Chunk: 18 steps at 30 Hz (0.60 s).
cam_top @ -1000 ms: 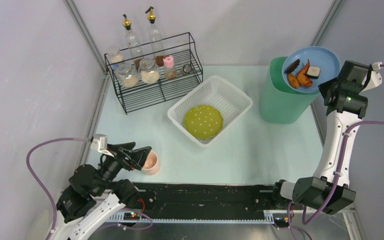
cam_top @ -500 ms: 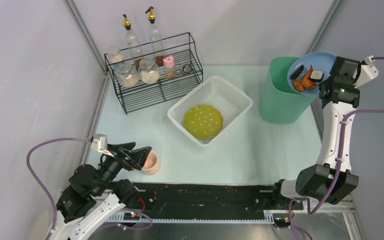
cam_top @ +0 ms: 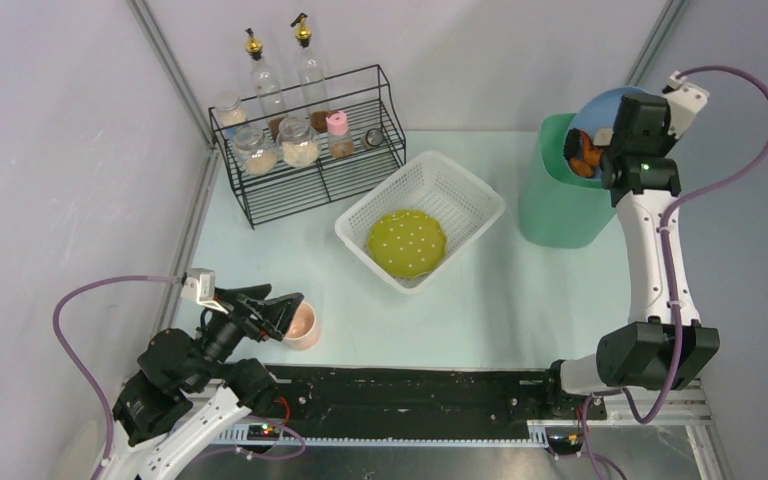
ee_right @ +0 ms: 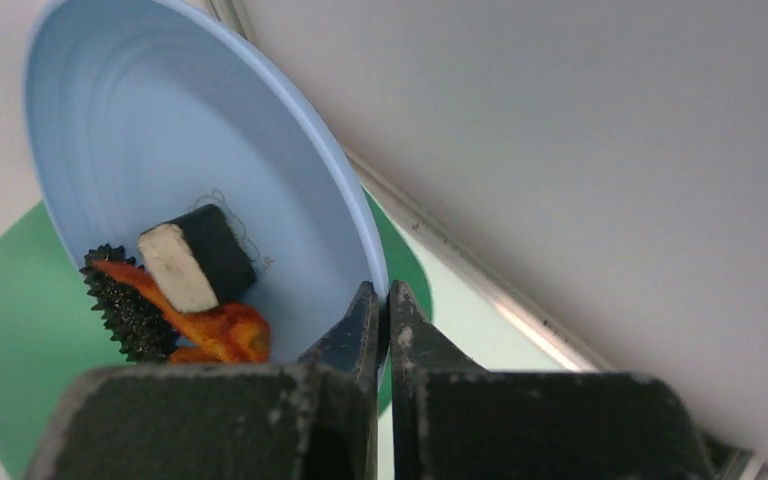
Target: Clear the kitchen counter
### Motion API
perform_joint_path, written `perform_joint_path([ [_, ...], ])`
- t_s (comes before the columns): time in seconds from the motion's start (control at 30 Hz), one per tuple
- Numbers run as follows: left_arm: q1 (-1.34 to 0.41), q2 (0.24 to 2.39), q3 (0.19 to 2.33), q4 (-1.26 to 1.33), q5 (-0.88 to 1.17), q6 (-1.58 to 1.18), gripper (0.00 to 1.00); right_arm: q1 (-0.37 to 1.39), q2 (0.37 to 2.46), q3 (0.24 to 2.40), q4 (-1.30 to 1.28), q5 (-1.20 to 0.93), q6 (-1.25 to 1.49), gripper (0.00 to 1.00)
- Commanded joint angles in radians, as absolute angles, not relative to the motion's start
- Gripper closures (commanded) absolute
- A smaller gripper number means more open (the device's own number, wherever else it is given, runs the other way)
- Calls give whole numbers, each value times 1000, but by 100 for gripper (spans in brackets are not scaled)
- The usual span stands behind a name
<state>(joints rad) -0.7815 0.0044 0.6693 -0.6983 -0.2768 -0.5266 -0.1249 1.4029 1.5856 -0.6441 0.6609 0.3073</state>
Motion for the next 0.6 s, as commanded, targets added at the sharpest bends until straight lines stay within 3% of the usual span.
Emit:
perform_joint_path([
  [0.0,-784,-169,668,-679,-263,-535,2,-54,1409,1619,-394,838,112,100],
  [0.2,-785,-166,668,-678,-261,-534,2,58,1397,1484,-2,974,-260,100],
  [0.57,-785,-166,668,-678,-260,-535,2,158,1433,1360,433,1024,-735,100],
])
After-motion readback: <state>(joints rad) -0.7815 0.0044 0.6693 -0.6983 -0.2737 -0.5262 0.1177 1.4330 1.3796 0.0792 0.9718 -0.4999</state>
